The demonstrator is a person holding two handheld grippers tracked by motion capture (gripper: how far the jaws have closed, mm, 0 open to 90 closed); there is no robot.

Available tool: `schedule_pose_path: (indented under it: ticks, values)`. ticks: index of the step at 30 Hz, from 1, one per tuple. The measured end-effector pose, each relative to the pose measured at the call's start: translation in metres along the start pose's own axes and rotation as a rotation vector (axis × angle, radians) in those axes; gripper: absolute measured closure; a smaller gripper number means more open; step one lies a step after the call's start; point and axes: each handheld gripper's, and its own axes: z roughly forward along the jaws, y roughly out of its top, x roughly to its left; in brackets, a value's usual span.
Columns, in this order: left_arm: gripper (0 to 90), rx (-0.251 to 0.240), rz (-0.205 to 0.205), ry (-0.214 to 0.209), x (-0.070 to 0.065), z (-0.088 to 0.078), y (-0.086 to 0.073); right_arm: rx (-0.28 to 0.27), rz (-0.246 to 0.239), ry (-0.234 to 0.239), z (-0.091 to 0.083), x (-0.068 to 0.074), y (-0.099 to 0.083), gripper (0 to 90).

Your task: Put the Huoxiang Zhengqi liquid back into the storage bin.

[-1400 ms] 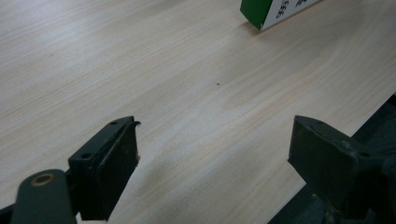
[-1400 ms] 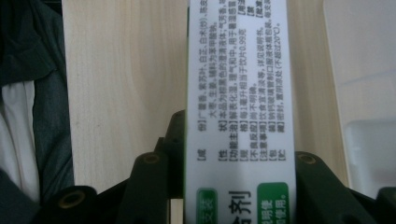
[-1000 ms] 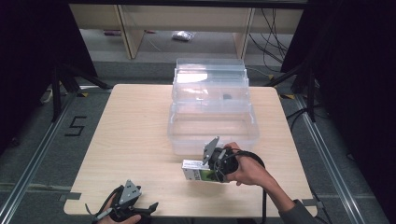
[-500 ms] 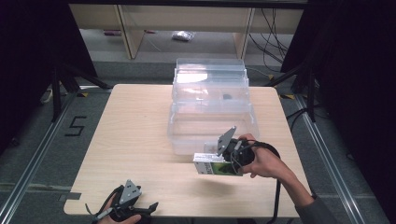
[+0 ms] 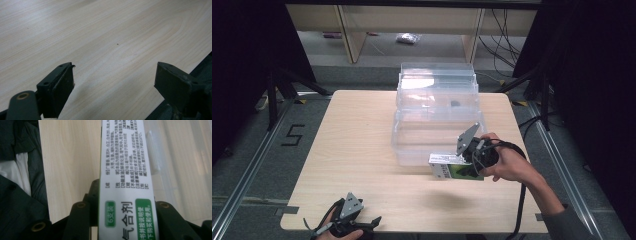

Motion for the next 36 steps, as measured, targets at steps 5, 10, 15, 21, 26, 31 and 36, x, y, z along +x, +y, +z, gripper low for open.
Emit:
schedule_pose_path:
  ticks: [5, 10, 15, 21, 26, 31, 36]
  values:
    - [15.2, -0.002, -0.002, 0.007, 0.001, 0.001, 0.0, 0.004, 0.008, -0.009, -0.009, -0.005, 0.0, 64.8]
    - [15.1, -0.002, -0.003, 0.007, 0.001, 0.001, 0.0, 0.014, 0.023, -0.013, -0.019, -0.009, 0.0, 65.1]
    - [15.2, -0.002, -0.004, 0.007, 0.001, 0.001, 0.0, 0.001, 0.026, -0.019, -0.028, -0.014, 0.003, 65.2]
    - [15.1, -0.004, -0.007, 0.008, 0.001, 0.001, 0.0, -0.001, 0.032, -0.025, -0.037, -0.025, 0.009, 65.2]
    - [15.2, -0.003, -0.004, 0.006, 0.001, 0.001, 0.0, -0.01, 0.031, -0.037, -0.043, -0.036, 0.013, 65.2]
    - [15.1, -0.001, 0.0, 0.006, 0.001, 0.001, 0.0, -0.012, 0.017, -0.03, -0.046, -0.047, 0.018, 65.2]
    - [15.1, 0.001, 0.002, 0.007, 0.001, 0.001, 0.0, -0.018, 0.022, -0.033, -0.043, -0.061, 0.02, 65.2]
